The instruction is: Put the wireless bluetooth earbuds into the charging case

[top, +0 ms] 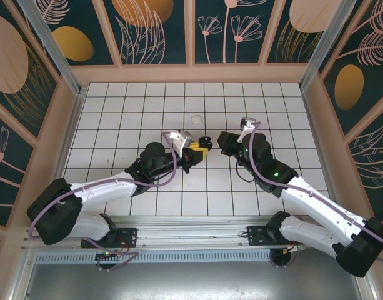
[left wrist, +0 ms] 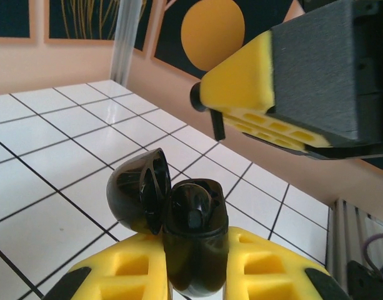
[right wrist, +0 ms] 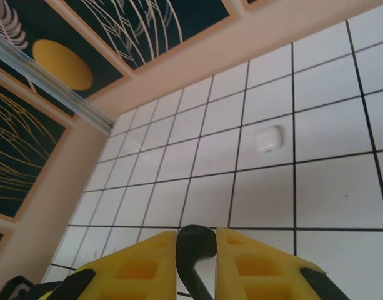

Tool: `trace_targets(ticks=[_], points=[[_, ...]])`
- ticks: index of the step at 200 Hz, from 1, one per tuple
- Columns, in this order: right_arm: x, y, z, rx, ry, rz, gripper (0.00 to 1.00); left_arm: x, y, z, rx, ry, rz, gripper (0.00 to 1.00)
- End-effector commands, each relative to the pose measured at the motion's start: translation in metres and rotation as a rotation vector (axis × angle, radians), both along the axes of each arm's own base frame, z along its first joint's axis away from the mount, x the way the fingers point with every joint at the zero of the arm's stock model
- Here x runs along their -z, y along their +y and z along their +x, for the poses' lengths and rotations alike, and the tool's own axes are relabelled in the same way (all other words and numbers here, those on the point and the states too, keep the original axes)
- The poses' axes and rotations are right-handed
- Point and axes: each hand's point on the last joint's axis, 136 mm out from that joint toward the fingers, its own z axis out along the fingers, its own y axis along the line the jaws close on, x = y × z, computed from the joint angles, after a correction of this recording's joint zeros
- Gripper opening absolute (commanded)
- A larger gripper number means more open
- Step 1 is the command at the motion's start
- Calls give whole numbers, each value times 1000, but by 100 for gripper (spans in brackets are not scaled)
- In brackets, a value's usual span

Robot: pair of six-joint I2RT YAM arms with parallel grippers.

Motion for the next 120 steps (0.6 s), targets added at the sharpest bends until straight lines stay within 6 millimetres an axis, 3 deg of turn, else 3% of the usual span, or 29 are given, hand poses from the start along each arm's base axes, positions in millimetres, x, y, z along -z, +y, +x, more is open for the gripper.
trace_targets(ticks=[1, 53, 120], points=[[-34, 2, -2, -2, -90, 99, 18, -29, -5, 9, -43, -88, -54, 0], [-42, 9, -3, -19, -110, 144, 18, -31, -16, 9, -60, -90, -52, 0], [-29, 16, -1, -26, -73, 165, 18, -41, -22, 13, -89, -85, -90, 0]])
